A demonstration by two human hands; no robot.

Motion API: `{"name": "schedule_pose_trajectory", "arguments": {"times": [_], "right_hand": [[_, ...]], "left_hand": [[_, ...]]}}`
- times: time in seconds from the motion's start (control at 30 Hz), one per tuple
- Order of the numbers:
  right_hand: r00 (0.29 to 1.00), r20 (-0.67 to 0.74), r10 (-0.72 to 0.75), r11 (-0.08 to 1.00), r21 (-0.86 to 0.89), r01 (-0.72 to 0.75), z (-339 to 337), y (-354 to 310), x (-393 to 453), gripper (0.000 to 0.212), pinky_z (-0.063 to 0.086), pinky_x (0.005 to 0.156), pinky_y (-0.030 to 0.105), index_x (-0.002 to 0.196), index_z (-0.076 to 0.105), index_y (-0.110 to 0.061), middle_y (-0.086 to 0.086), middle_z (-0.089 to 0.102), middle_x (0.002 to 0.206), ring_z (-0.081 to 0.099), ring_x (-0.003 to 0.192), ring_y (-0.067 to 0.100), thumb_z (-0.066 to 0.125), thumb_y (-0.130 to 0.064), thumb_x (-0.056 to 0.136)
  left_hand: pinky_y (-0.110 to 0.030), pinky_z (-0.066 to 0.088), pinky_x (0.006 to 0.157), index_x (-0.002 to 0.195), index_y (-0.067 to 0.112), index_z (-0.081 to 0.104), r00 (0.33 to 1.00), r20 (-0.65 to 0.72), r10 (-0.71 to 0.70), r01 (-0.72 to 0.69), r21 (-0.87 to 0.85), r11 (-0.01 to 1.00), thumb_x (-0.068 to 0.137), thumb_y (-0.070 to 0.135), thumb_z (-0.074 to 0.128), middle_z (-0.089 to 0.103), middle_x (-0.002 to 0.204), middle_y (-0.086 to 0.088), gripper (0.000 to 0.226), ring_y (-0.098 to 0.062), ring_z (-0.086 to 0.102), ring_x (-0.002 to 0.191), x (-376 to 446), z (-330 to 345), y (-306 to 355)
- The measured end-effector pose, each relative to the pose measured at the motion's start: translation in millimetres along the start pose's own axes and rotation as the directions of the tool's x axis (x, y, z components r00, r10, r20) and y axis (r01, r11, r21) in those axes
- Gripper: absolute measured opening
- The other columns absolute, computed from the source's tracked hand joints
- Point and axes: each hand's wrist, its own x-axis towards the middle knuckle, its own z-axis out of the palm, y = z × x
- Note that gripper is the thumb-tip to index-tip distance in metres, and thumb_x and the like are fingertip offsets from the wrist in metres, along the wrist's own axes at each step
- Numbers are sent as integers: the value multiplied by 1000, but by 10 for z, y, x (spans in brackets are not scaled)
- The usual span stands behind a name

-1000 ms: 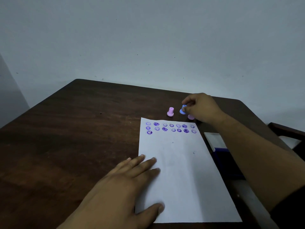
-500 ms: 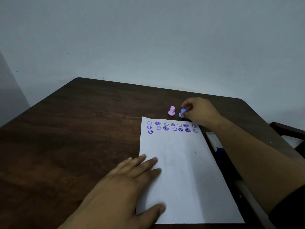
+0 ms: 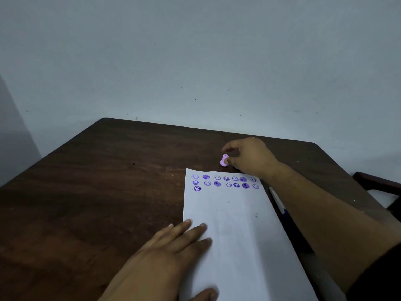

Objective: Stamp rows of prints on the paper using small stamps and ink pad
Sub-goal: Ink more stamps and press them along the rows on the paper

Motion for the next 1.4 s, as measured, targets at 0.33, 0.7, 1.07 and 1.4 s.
{"name": "schedule_pose_trajectory", "arguments": {"times": [0.33,0.7,1.07,1.4], "right_hand": [[999,31,-14,995,-103,18,48,-5,54,17,47,95,36,104,76,-34,-7,77,98,67,94,18,75,-36,87],[998,-46,-39,999,-2,39,201,17,66,6,47,93,35,94,75,-26,-10,77,86,63,78,13,72,-25,88],[967,-223,127,932,360,-39,-455,97,-487,13,50,60,12,79,70,-29,-26,74,77,70,58,-1,76,-18,83],[963,-177,202,960,232,-158,-736,536,-1551,12,50,79,19,77,77,-38,-26,75,88,67,89,-6,88,-38,75]], "left_hand": [[-25,39,101,132,42,66,999,30,10,-11,33,999,91,82,34,55,148,19,66,-9,53,135,7,-27,-16],[-25,41,100,131,41,67,999,55,5,-6,26,1000,89,80,39,56,147,18,64,-11,54,134,11,-61,-5],[-27,31,110,137,42,62,994,98,-57,65,-76,995,79,78,55,46,153,24,69,-6,42,143,-2,-187,97],[-20,2,123,151,55,34,993,93,-78,86,-89,992,84,85,41,12,159,42,74,17,-4,147,-58,-235,159]]}}
